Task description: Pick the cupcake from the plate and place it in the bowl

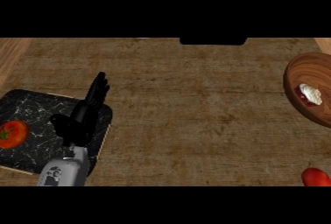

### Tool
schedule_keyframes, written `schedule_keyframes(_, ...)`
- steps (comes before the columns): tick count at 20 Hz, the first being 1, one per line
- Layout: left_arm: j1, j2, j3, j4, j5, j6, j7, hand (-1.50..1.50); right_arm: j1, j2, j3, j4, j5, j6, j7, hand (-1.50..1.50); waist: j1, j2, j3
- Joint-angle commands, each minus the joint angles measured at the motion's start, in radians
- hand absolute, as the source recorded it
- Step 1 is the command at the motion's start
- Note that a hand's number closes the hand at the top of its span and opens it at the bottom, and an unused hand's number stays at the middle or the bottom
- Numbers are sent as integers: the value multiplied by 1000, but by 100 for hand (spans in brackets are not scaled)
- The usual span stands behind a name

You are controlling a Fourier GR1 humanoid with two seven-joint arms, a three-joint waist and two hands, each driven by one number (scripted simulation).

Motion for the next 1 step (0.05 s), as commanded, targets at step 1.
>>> schedule_keyframes(1,12,4,-4,-13,4,-9,5,0,50,-8,-1,0,-15,223,-174,-150,9,0,1)
